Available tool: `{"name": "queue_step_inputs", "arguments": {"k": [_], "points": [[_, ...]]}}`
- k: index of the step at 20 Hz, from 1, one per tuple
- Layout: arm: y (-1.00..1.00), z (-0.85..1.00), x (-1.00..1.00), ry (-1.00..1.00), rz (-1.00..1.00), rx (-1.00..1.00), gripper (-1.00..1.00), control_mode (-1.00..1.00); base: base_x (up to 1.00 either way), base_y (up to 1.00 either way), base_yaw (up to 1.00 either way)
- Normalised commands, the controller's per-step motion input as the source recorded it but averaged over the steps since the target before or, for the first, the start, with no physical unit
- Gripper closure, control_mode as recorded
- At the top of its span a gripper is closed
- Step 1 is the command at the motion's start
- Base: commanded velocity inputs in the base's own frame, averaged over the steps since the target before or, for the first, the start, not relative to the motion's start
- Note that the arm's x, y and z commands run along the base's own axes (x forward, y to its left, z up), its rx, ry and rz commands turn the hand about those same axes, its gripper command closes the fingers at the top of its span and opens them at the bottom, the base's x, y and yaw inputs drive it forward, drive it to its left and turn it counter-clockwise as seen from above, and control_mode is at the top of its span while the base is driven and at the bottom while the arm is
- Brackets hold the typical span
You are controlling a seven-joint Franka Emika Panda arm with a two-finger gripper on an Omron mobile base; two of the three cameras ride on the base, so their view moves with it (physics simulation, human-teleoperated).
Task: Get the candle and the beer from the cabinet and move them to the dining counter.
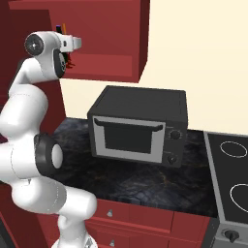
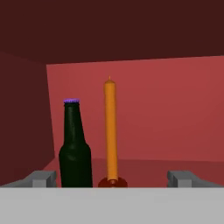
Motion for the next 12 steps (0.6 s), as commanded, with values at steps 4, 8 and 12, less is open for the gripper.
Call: {"name": "queue_step_inputs", "arguments": {"k": [4, 8, 12], "points": [[0.00, 0.00, 0.18, 0.05, 0.00, 0.00, -1.00, -1.00, 0.00, 0.00, 0.00], [0.00, 0.00, 0.14, 0.07, 0.00, 0.00, -1.00, -1.00, 0.00, 0.00, 0.00], [0.03, 0.00, 0.17, 0.07, 0.00, 0.00, -1.00, -1.00, 0.00, 0.00, 0.00]]}}
